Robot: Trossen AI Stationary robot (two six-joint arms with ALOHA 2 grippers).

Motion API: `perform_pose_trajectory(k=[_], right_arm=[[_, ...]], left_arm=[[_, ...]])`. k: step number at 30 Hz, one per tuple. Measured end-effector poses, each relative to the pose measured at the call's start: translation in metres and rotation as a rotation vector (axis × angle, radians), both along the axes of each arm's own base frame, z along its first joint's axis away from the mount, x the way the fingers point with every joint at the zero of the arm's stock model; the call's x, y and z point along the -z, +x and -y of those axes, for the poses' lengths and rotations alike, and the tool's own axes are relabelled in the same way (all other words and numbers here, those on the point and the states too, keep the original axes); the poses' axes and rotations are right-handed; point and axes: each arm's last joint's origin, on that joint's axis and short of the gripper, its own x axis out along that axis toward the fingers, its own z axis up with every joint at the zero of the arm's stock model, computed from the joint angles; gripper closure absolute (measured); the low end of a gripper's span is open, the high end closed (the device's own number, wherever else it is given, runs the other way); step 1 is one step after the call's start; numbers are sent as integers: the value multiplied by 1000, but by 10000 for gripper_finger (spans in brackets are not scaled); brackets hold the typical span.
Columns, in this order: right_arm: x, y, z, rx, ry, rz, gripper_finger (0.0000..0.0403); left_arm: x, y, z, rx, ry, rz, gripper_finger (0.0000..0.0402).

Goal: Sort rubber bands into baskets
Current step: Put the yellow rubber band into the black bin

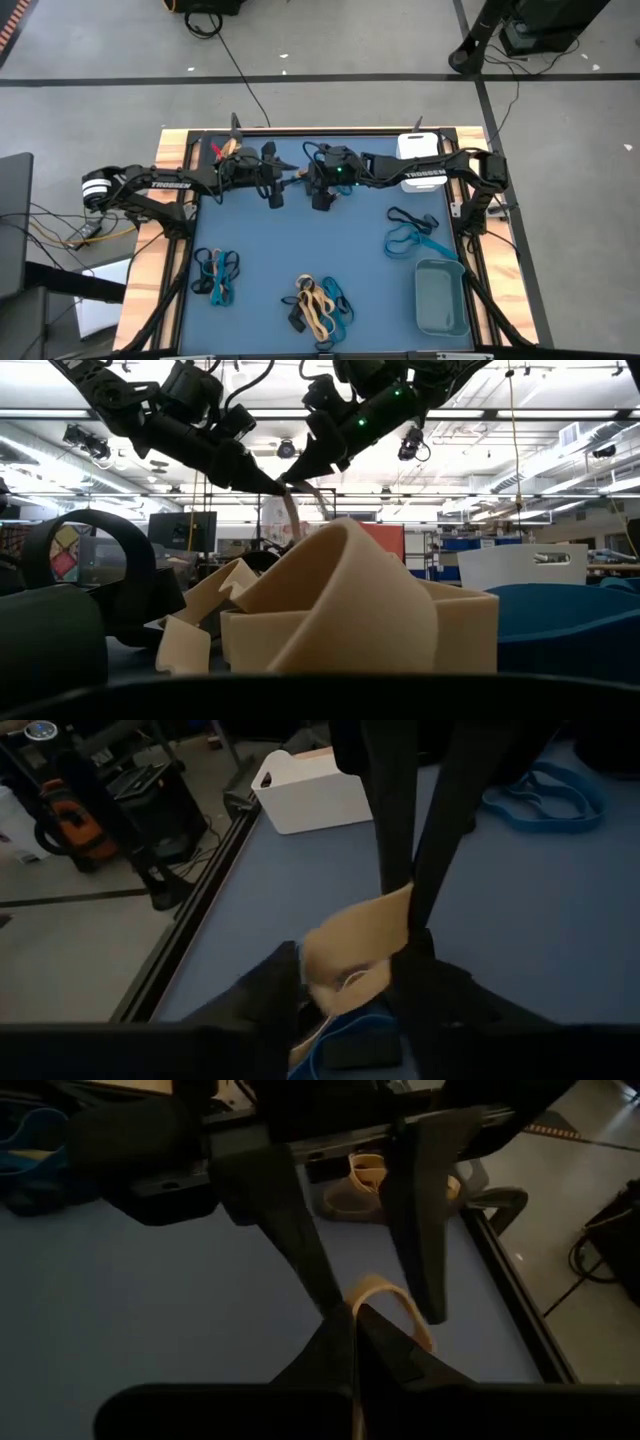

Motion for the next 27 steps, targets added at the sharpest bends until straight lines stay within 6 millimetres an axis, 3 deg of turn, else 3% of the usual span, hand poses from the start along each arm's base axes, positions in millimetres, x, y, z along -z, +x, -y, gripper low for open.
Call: perform_pose_trajectory(k=[6,15,27], right_arm=[[1,0,-1,9,19,-7,390],[1,-1,0,48,49,-4,376],[3,-3,5,238,20,-14,278]], left_arm=[[0,0,0,-2,-6,1,387],[-2,0,-2,-69,-31,30,398],[-16,-12,-5,-314,-5,64,400]])
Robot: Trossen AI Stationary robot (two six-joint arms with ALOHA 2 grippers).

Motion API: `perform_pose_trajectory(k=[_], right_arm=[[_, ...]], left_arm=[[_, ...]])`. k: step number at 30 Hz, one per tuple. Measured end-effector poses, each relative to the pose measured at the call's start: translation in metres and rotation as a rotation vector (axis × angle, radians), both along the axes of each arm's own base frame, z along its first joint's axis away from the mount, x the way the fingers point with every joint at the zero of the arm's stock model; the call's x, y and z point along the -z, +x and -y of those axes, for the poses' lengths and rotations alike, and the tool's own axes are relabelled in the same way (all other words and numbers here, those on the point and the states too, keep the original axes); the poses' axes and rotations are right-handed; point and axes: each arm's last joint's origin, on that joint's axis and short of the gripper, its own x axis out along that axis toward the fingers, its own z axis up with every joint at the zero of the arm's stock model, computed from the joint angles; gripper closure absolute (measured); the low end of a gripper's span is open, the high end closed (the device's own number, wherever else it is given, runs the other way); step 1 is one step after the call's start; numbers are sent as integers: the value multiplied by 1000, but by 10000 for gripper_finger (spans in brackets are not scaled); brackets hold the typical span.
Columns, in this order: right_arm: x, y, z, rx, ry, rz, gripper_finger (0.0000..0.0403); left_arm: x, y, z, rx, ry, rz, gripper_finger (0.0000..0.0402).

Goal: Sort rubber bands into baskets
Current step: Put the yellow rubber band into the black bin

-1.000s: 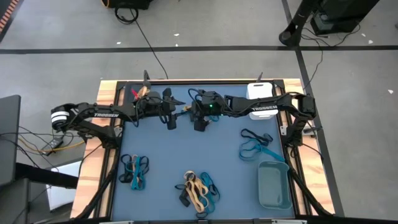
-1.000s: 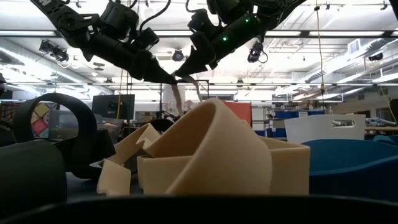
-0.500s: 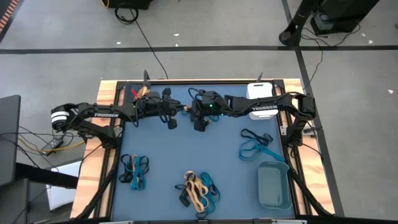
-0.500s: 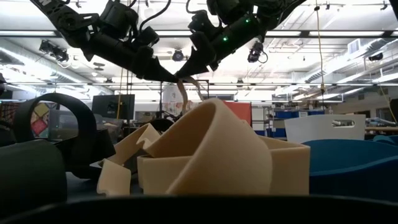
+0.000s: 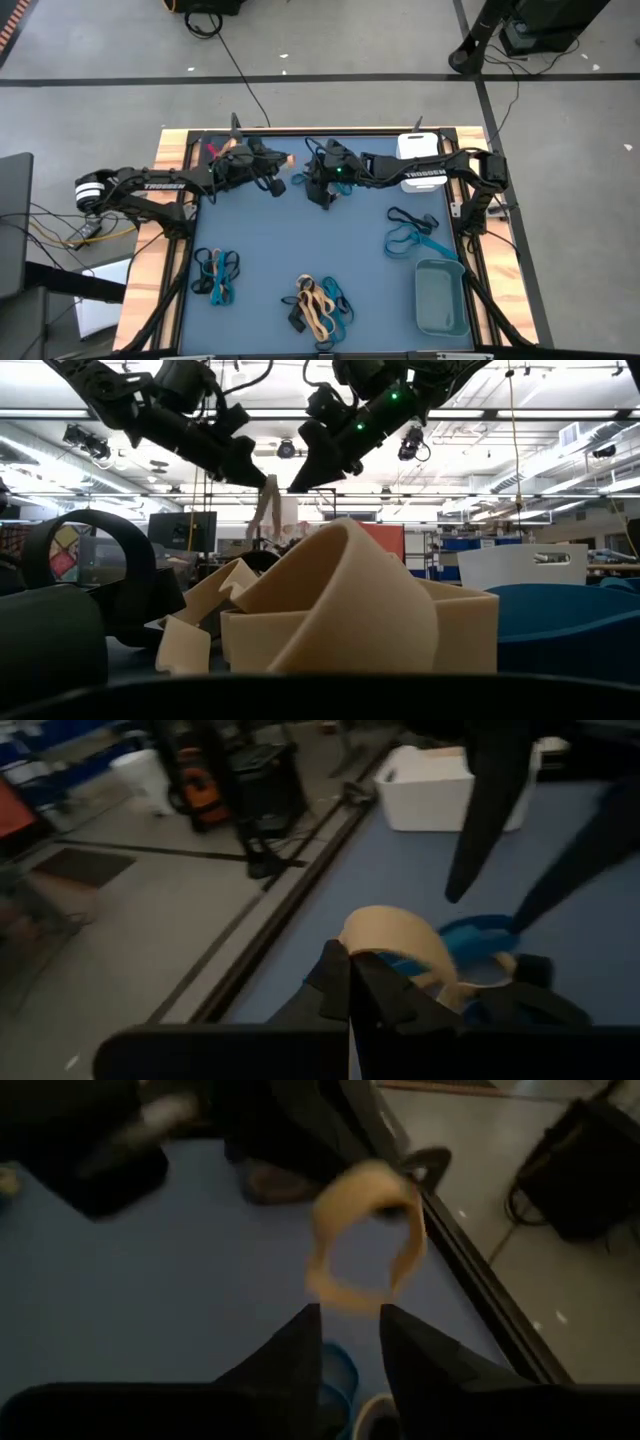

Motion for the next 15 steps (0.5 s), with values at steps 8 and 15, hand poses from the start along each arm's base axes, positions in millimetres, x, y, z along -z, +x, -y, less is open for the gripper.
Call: perform_pose_trajectory(k=[8,15], right_arm=[[16,-10,-9,37,85,-176,254],[37,-23,-17,63,124,-304,260]], left_arm=[[-16,-34,5,-263,-8,-50,401],[-26,-67,7,-667,49,-53,401]])
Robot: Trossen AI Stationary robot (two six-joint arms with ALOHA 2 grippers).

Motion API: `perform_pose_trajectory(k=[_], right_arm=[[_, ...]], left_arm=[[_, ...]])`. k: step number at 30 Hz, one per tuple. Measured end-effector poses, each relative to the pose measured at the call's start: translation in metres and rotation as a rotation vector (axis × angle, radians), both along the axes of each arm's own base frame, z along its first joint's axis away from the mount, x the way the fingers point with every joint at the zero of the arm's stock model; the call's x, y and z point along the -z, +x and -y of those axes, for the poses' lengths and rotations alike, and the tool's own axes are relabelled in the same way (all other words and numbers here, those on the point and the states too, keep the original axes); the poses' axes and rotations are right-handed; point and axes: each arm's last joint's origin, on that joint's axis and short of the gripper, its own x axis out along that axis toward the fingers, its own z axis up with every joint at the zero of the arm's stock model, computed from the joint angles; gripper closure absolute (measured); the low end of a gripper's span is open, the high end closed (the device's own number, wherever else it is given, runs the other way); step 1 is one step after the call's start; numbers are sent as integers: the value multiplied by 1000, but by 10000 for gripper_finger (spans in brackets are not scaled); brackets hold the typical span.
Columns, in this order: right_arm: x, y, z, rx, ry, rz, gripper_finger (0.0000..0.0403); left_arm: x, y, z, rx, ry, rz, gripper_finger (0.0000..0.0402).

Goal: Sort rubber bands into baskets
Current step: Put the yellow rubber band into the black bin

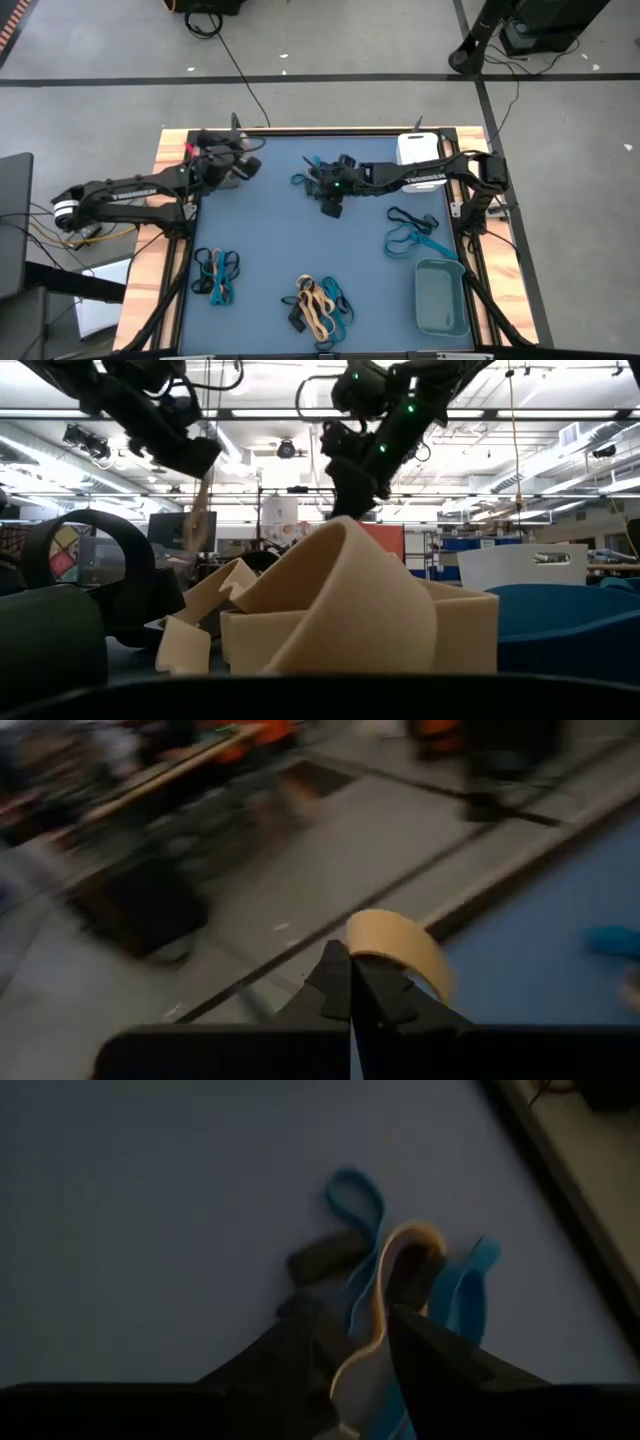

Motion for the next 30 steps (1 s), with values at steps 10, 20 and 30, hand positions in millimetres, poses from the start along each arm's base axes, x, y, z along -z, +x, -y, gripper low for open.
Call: perform_pose_trajectory(k=[10,20,30], right_arm=[[36,-13,0,-48,155,78,270],[42,-16,-2,-2,200,89,279],[37,-11,-2,-61,147,136,279]], left_arm=[[11,-22,-11,-261,-82,87,401],[24,-36,-11,-402,-181,134,401],[27,-38,-9,-404,-230,149,348]])
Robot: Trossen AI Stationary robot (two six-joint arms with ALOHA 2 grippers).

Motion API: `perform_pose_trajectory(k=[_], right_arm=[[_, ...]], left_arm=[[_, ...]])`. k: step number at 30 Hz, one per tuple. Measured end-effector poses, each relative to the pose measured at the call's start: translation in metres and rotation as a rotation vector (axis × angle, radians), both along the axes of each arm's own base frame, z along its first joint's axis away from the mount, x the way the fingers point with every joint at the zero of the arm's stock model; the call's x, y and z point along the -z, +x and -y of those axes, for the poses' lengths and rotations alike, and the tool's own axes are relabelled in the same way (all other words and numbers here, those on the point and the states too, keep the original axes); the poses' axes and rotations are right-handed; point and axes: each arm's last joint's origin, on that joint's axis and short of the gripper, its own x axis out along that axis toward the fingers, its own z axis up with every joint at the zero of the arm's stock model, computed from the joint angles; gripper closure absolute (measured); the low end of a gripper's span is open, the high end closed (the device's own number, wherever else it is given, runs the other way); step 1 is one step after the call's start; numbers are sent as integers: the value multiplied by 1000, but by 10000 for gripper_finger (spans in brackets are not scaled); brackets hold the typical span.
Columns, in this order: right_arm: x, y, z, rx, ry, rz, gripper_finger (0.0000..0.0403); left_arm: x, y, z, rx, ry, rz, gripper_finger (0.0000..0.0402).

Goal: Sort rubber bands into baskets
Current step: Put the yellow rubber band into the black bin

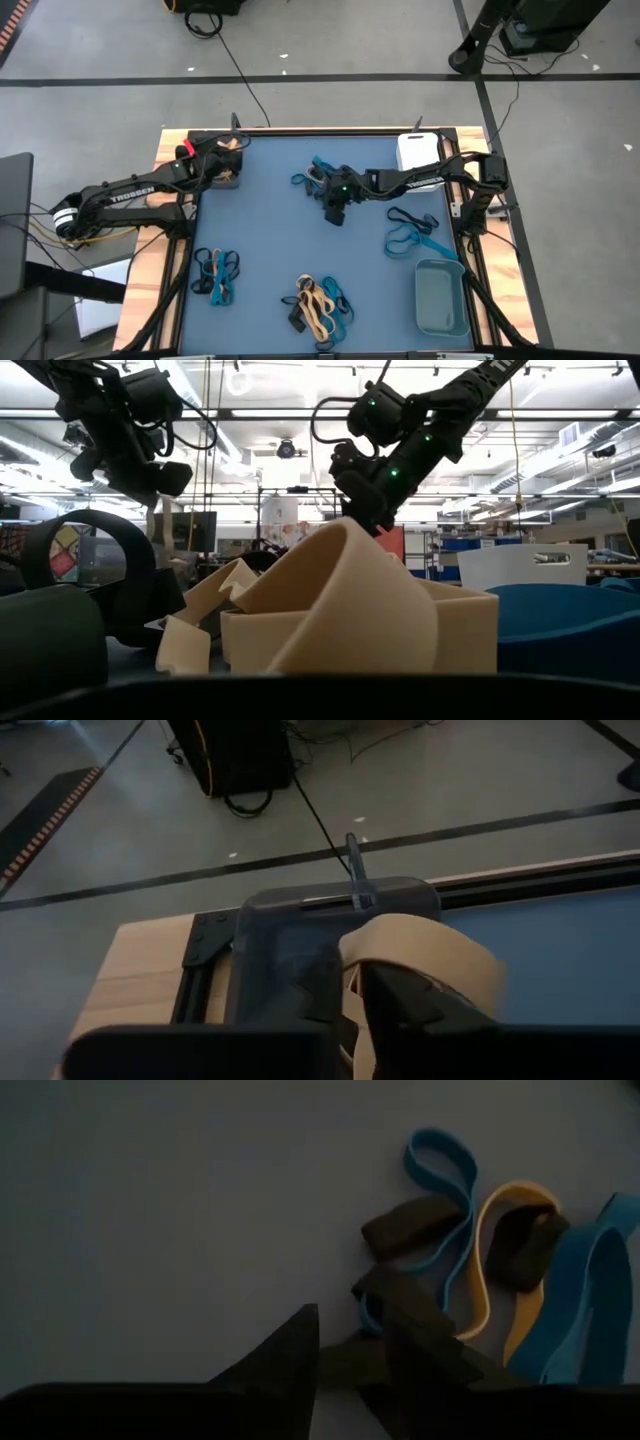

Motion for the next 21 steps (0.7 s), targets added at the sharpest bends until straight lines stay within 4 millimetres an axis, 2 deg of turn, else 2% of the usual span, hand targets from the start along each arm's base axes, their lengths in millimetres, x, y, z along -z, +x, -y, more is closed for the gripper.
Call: perform_pose_trajectory(k=[5,8,12,16,21], right_arm=[[-3,1,6,42,-36,31,279],[-4,0,18,115,-58,53,282],[-5,-2,32,167,2,82,290],[11,-6,41,206,70,9,301],[32,-9,46,163,91,-90,308]], left_arm=[[0,0,0,-2,0,3,299],[0,0,0,-7,1,12,274],[0,-1,-1,-19,4,8,249],[2,-6,-2,-65,-10,10,226],[6,-13,-3,-129,-39,7,201]])
